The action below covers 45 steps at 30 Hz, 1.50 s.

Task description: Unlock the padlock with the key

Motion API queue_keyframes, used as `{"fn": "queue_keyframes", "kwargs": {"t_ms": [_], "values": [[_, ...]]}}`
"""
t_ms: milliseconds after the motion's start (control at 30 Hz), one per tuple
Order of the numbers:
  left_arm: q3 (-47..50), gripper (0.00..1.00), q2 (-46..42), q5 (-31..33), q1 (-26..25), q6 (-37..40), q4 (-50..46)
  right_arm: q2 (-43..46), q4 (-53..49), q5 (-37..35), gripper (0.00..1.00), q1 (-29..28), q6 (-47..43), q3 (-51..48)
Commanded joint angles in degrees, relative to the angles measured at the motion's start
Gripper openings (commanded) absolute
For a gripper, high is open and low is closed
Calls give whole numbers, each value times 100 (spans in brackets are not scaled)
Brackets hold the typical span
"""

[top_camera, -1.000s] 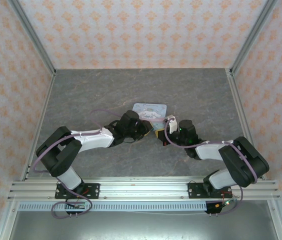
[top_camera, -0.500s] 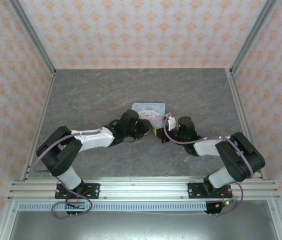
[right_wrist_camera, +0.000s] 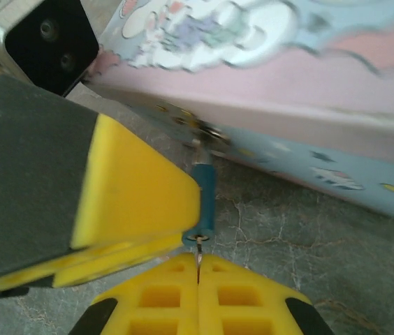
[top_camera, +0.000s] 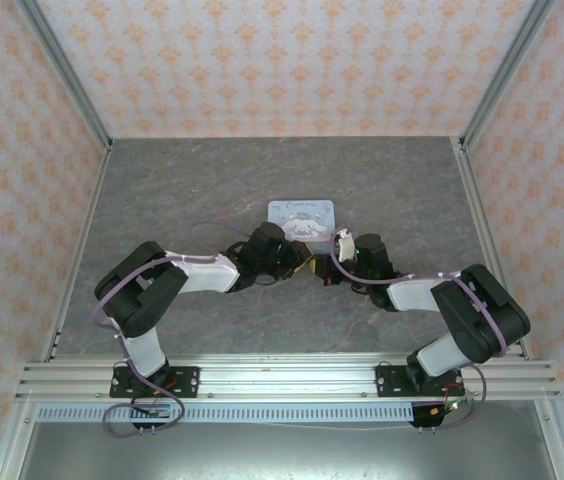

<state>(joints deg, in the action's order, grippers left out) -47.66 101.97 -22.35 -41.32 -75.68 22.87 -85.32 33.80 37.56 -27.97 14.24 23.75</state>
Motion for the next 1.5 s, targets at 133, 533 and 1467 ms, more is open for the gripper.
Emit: {"fn": "queue_keyframes", "kwargs": {"t_ms": [133,533,1467], "values": [[135,40,-73,-149,-122,-111,543,88,-677,-227,0,-91,393,460],[965,70,-715,407,1,-411,1068,143,-472,-236,0,-90,1484,231],[829,36,481,606,-188,-1580,2462,-9,208,-256,0,-304,3095,70]]}}
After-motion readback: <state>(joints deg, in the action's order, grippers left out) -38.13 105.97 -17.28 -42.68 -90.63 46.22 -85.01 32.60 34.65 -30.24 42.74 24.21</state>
